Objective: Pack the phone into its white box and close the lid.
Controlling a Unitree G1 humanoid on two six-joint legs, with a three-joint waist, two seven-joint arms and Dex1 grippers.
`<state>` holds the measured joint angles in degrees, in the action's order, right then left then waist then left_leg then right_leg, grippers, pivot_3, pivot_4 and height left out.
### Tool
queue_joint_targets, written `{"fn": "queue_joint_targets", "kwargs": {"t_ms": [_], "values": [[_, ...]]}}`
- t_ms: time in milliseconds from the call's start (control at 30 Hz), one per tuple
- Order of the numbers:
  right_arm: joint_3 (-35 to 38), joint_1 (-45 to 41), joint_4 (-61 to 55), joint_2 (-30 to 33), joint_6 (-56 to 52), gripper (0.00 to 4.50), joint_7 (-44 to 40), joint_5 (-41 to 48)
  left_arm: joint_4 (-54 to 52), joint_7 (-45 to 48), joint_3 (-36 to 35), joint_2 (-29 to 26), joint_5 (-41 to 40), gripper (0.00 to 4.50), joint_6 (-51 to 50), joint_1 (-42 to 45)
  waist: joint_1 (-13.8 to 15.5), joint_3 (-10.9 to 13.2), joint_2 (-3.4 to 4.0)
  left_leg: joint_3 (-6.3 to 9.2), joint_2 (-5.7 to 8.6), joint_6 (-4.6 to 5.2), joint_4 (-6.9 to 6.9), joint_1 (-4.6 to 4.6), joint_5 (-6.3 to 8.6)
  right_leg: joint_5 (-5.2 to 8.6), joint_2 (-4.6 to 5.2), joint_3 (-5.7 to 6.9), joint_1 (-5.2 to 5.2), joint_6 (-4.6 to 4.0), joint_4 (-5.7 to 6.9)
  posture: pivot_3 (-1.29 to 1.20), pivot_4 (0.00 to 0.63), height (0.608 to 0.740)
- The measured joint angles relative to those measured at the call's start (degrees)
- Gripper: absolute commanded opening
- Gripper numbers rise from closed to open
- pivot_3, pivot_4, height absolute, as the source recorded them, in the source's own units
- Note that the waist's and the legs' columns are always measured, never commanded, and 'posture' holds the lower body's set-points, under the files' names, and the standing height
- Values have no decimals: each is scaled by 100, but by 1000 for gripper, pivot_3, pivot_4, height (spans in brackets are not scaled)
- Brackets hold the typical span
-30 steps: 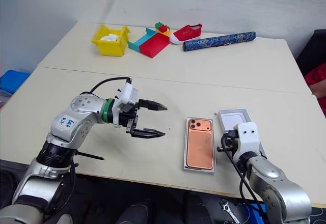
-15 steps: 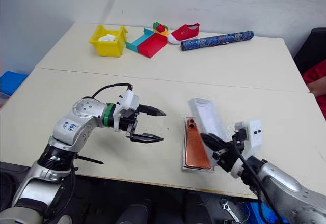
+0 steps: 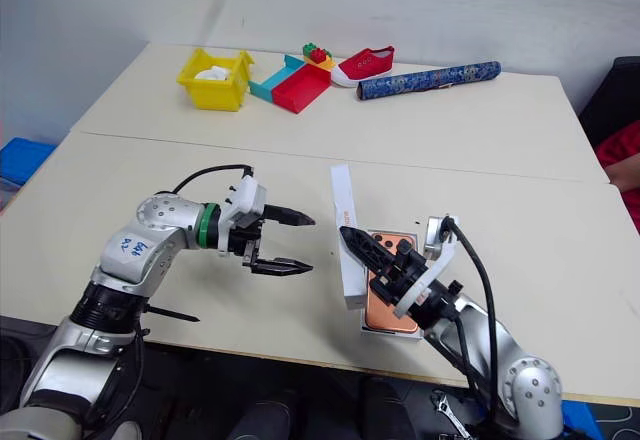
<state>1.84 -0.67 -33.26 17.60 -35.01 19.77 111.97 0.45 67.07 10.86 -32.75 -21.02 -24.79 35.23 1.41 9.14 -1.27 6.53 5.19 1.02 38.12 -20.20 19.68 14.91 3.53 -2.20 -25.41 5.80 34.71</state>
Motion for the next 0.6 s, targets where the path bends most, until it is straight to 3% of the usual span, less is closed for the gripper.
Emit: {"fn": "queue_joint_targets", "kwargs": {"t_ms": [167,400,600], "values": [[5,-205,511,-503,-86,0,101,0,-203,-90,-18,0,8,2352,-72,-227,-12,3,5,-2,0,0,-2,-1,0,0,-1,-1,-3,0,13,0,150,740],[-137,81,758,-373,-310,0,90,0,-5,-266,271,283,348,77,58,-145,1,3,6,-2,4,4,1,-3,1,0,2,1,-2,0,11,0,150,740],[-137,593,258,115,-389,0,-89,-9,319,-246,441,500,606,33,326,48,-2,3,5,-3,2,5,0,-2,2,0,1,0,-2,0,4,0,150,740]]}}
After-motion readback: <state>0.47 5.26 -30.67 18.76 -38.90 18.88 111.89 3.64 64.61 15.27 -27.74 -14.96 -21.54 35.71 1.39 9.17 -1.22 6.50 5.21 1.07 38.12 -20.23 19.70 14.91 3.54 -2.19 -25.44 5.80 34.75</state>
